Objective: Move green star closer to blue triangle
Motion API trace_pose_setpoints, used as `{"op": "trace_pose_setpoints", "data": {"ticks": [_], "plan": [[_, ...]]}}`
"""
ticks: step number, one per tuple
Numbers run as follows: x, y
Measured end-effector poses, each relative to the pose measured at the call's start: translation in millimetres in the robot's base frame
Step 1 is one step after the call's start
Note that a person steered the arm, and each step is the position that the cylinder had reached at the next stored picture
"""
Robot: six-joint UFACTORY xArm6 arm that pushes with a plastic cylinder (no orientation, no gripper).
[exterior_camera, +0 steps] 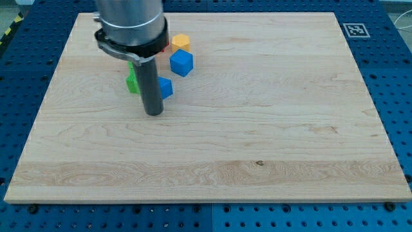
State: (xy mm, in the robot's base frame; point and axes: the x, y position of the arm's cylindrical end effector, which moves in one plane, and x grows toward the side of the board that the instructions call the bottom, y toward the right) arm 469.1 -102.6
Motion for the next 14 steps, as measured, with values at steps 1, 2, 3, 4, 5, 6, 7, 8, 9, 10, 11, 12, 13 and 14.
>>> {"op": "trace_pose_setpoints", "data": {"ticks": [1,2,3,4,5,6,7,8,9,10,11,12,13,14], "plan": [[-15,-2],[-32,-1],[-40,0],[-38,4],[-16,-4],[-10,-37],[-11,-63],[-14,-69],[-26,-67],[-34,-59],[-35,-51],[-35,-42],[-35,-42],[-35,-43]]}}
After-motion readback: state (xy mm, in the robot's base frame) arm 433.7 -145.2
